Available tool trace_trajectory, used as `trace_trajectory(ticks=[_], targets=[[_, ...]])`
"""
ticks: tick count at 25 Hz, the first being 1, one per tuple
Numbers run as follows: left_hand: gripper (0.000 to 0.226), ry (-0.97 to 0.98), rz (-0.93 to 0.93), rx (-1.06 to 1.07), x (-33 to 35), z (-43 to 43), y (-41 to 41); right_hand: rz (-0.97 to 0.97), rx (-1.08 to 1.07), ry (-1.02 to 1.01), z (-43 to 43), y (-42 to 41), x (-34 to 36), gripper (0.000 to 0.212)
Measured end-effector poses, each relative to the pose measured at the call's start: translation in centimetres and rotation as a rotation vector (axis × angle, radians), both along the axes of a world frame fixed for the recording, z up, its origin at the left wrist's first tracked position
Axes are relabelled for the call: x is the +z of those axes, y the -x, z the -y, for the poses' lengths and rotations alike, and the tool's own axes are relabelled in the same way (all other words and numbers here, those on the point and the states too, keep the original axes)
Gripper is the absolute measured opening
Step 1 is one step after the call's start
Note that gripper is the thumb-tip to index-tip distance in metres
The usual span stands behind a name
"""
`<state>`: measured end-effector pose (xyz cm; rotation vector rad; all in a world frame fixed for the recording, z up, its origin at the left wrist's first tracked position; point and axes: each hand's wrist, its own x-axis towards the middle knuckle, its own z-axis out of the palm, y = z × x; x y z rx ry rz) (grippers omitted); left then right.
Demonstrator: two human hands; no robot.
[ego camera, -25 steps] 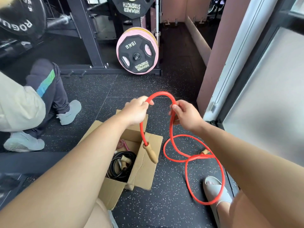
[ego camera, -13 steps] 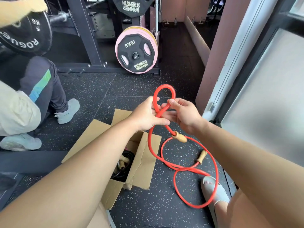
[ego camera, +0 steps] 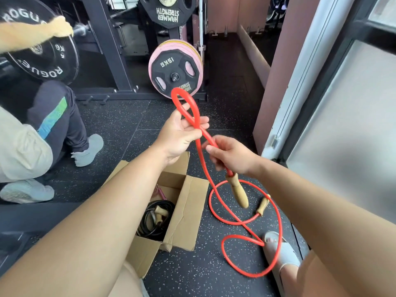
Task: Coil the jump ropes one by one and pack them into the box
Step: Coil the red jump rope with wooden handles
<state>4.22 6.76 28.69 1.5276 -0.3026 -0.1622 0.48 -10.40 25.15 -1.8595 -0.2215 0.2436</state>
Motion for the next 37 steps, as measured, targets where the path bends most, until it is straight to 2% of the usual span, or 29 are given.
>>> trace_trajectory(ticks=[2,6,8,10,12,15,17,18,19,20,23,24,27,28,29,31,33,35,37], targets=[[0.062,-0.007,-0.037,-0.056,-0.2,0.6,0.7,0.126,-0.099,0.047,0.1,-0.2,-0.1,0.012],[0.079,-0.039,-0.029,-0.023,-1.0,1.9,1.1,0.256,-0.076,0.264,0.4,-0.1,-0.4,0.037],[0.079,-0.071,-0.033,-0.005,-1.3,2.0,0.9,0.354,-0.139,0.353,0.8,-0.2,-0.4,0.033],[0.065,-0.179,-0.031,-0.043,-1.8,1.9,0.9,0.387,-0.217,0.384,1.4,-0.5,-0.5,0.018],[0.037,-0.333,-0.030,-0.118,-2.1,1.9,1.4,0.357,-0.195,0.374,1.9,-0.5,-0.7,0.013],[0.020,-0.443,0.071,-0.127,-2.8,2.0,1.6,0.332,-0.096,0.368,1.9,-0.1,-0.5,0.042],[0.013,-0.371,0.054,-0.087,-2.9,1.9,1.6,0.208,-0.131,0.199,1.4,0.1,0.0,0.063],[0.015,-0.302,0.006,-0.075,-3.0,2.0,1.5,0.151,-0.132,0.098,1.0,0.3,0.1,0.067],[0.018,-0.256,-0.039,-0.070,-3.0,2.0,1.6,0.121,-0.111,-0.006,0.7,0.5,0.0,0.066],[0.019,-0.230,-0.063,-0.080,-3.3,2.1,1.6,0.158,-0.089,-0.019,0.4,0.5,-0.3,0.061],[0.015,-0.281,-0.054,-0.111,-3.7,2.2,1.9,0.212,-0.077,0.050,0.5,0.9,-0.8,0.041],[0.016,-0.299,-0.073,-0.113,-3.7,2.0,1.9,0.208,-0.094,0.105,0.9,0.9,-0.7,0.041],[0.022,-0.249,-0.213,-0.137,-3.4,1.5,2.0,0.217,-0.159,0.331,2.4,0.5,-1.0,0.058],[0.028,-0.226,-0.228,-0.166,-3.4,1.3,2.1,0.190,-0.143,0.348,2.8,0.6,-1.1,0.061],[0.033,-0.195,-0.227,-0.194,-3.5,1.2,2.1,0.143,-0.109,0.307,2.9,0.6,-1.3,0.059],[0.037,-0.158,-0.186,-0.203,-3.6,1.3,2.2,0.076,-0.026,0.153,2.5,0.9,-1.8,0.037],[0.042,-0.223,-0.115,-0.114,-3.8,1.8,2.2,0.105,-0.010,0.107,1.8,1.2,-1.7,0.022],[0.051,-0.366,-0.034,-0.009,-4.2,2.6,2.3,0.136,-0.026,0.141,1.2,1.1,-1.4,0.023],[0.047,-0.494,0.024,0.059,-4.6,3.1,2.2,0.167,-0.009,0.196,0.8,1.0,-1.1,0.024]])
